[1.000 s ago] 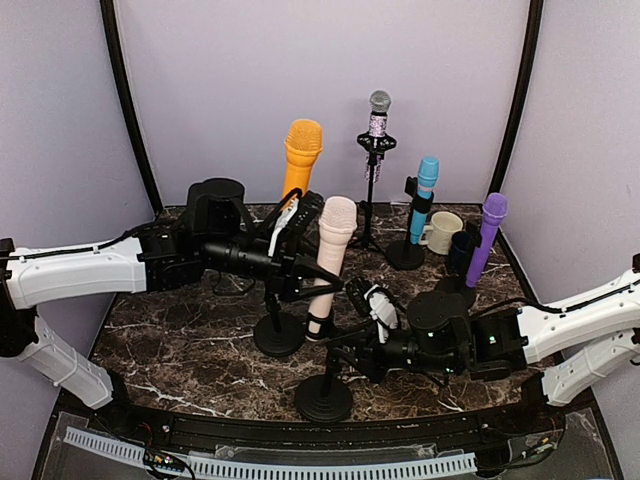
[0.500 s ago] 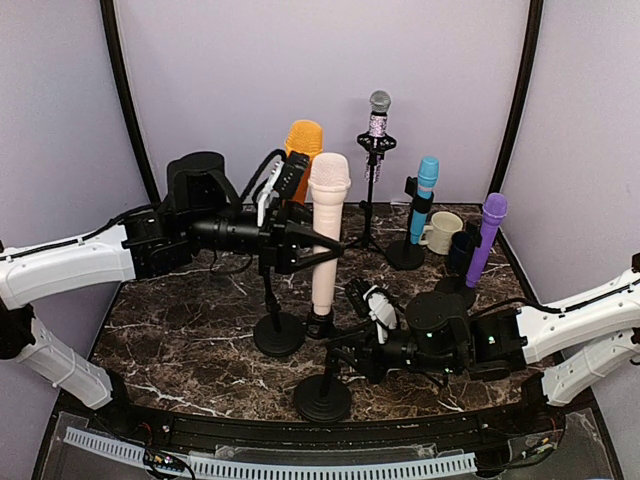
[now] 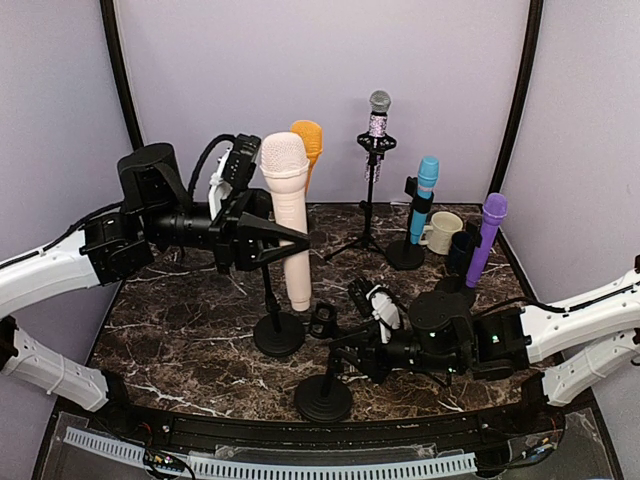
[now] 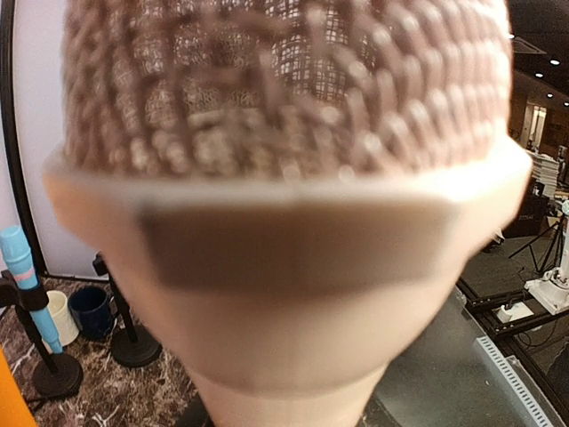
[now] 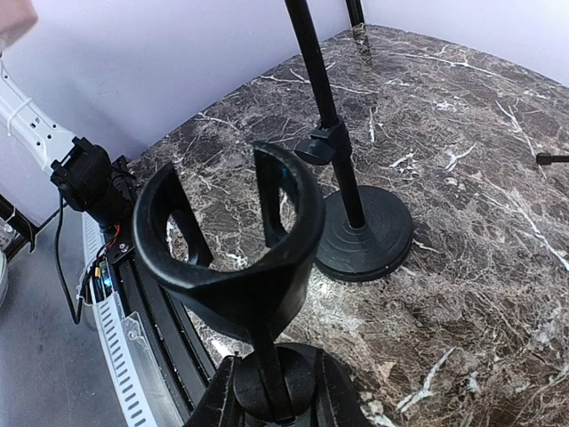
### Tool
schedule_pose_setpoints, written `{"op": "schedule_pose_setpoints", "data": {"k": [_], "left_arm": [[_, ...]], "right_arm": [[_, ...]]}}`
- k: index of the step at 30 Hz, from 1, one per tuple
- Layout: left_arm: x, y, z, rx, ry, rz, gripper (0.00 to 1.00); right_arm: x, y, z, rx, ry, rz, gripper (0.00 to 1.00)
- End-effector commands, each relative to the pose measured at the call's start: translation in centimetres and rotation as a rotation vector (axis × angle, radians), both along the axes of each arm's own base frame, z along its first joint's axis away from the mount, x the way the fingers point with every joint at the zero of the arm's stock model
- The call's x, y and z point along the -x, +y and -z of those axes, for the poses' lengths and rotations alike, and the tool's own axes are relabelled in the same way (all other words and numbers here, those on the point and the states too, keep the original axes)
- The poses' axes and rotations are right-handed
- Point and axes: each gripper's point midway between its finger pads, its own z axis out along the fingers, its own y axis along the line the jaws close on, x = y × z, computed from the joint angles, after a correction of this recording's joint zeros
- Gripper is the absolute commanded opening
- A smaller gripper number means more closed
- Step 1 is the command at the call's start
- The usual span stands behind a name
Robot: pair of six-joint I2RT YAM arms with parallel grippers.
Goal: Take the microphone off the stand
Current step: Remove the microphone from the microphone stand, then place the microphone at the center of the board.
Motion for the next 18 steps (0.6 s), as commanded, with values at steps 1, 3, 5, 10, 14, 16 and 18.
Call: {"op": "schedule_pose_setpoints", "data": {"k": [1, 3, 5, 10, 14, 16, 18], "left_arm": [[0.3, 2.7, 0.3, -0.050, 0.002, -0.085, 0.00], [0.0, 4.0, 0.9, -0.095, 0.031, -0.154, 0.00], [-0.9, 5.6, 1.2, -0.133, 0.065, -0.263, 0.00], [-2.0, 10.1, 3.4, -0.279, 0.195, -0.490, 0.00], [-3.7, 13.6, 5.1, -0.360, 0.285, -0.696, 0.00], [-4.8, 15.0, 6.1, -0.383, 0.335, -0.776, 0.00], [-6.1, 15.9, 8.0, -0.420, 0.393, -0.831, 0.00]], "right_arm": [[0.9, -6.5, 10.3, 0.418, 0.091, 0.037, 0.00], [0.7, -6.5, 9.7, 0.406, 0.080, 0.047, 0.00], [0.4, -6.3, 8.9, 0.390, 0.069, 0.058, 0.00], [-0.5, -6.1, 6.7, 0.349, 0.033, 0.104, 0.00], [-1.4, -6.2, 5.6, 0.333, 0.006, 0.149, 0.00], [-1.6, -6.2, 5.3, 0.329, -0.002, 0.166, 0.00], [-1.9, -6.1, 5.1, 0.323, -0.010, 0.177, 0.00]]}}
